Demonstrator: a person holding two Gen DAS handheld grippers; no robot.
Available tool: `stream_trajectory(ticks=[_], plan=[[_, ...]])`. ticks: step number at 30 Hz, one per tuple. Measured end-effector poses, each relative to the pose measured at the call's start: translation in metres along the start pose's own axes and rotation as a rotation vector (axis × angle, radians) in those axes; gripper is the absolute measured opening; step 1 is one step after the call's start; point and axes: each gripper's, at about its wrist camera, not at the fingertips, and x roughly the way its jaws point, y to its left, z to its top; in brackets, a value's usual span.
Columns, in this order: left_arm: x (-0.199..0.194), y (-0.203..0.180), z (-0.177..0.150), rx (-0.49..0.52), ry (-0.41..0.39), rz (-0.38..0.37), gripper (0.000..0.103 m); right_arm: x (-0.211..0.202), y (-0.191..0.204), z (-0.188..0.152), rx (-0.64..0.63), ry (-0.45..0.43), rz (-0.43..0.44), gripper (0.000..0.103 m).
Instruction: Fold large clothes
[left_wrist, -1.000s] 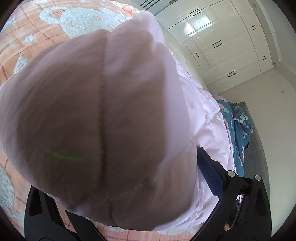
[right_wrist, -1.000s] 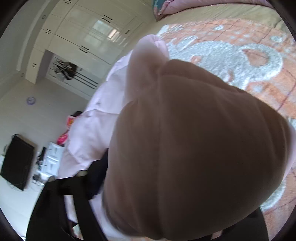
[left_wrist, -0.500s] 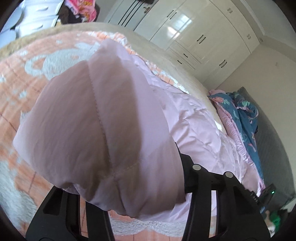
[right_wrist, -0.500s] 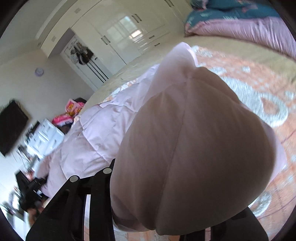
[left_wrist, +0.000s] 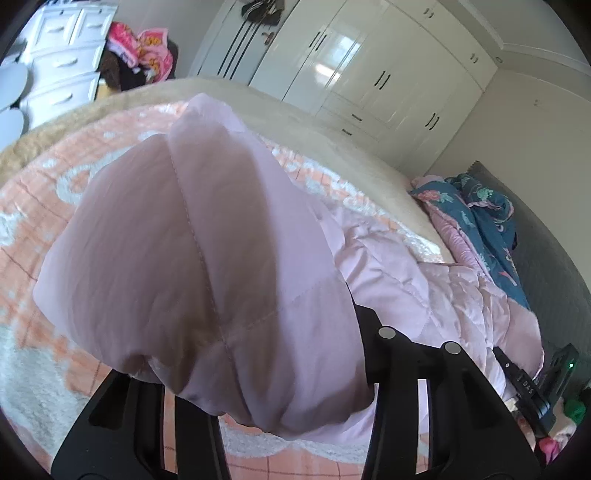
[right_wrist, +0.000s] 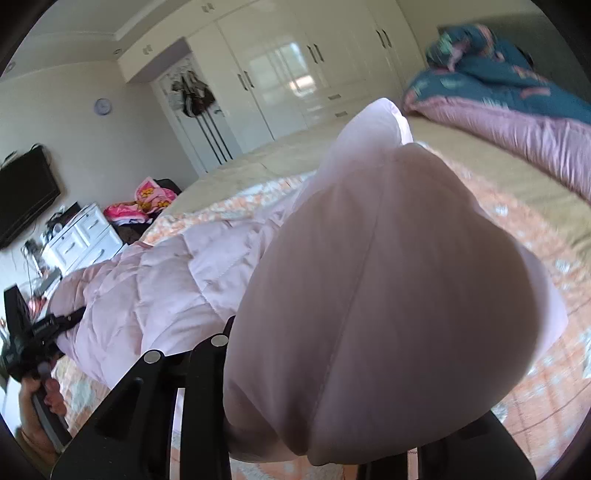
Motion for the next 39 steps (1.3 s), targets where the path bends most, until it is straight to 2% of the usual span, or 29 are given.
stream_trajectory(ticks=[6, 13, 27, 39], plan=[[-0.031, -0.007, -0.006, 0.018, -0.029, -0.018, 0.034, -0.033, 0.018, -0.006, -0.068, -0.033, 0.016, 0.029], [-0.068, -0.017, -0.023, 0.073, -0.045, -0.021, 0.034, -0.069, 0.027, -0.021, -0.08, -0.053, 0.032, 0.028], [-0.103, -0.005, -0.065, 0.069, 0.004, 0.022, 0.034, -0.117, 0.023, -0.066, -0.051, -0.03, 0.024, 0.029], [-0.113, 0.012, -0.088, 0.054, 0.059, 0.058, 0.035, -0.126, 0.014, -0.095, 0.039, 0.036, 0.004, 0.03]])
